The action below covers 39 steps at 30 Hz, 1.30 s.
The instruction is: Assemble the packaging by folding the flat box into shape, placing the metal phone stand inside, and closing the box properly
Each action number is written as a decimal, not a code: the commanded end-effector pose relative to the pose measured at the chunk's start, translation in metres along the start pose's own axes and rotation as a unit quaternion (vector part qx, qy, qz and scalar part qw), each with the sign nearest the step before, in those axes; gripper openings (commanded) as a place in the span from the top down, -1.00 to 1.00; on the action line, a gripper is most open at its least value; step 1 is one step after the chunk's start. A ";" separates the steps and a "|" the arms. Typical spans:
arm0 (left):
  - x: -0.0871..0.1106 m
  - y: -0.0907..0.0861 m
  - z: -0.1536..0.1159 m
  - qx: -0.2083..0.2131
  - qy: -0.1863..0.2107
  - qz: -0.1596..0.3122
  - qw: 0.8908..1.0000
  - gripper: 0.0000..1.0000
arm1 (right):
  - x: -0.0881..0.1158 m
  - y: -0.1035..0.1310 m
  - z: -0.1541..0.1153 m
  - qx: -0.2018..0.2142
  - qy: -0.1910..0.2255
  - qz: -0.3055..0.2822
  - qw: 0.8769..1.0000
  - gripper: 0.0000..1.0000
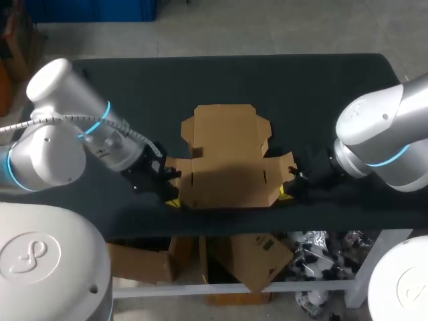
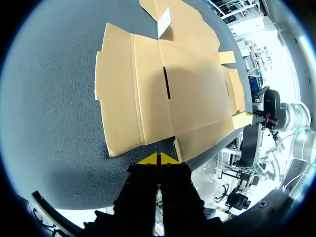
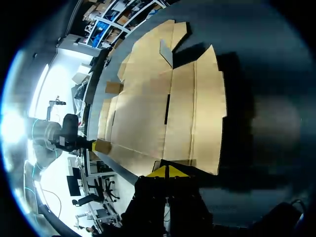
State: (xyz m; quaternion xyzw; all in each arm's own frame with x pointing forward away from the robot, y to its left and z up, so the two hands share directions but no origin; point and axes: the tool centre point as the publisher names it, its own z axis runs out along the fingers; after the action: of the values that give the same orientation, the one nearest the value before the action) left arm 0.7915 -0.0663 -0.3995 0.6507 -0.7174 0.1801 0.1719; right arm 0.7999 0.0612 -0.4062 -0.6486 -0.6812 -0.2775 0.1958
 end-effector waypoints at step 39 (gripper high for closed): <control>0.035 0.008 0.011 -0.016 -0.049 0.041 0.998 1.00 | 0.020 -0.001 0.014 0.025 -0.044 -0.014 0.999 1.00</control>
State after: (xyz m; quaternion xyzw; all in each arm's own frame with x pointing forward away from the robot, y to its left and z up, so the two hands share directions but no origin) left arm 0.7810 -0.0973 -0.3935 0.6244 -0.7534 0.1477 0.1438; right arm 0.7995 0.0823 -0.4055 -0.6435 -0.7036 -0.2390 0.1833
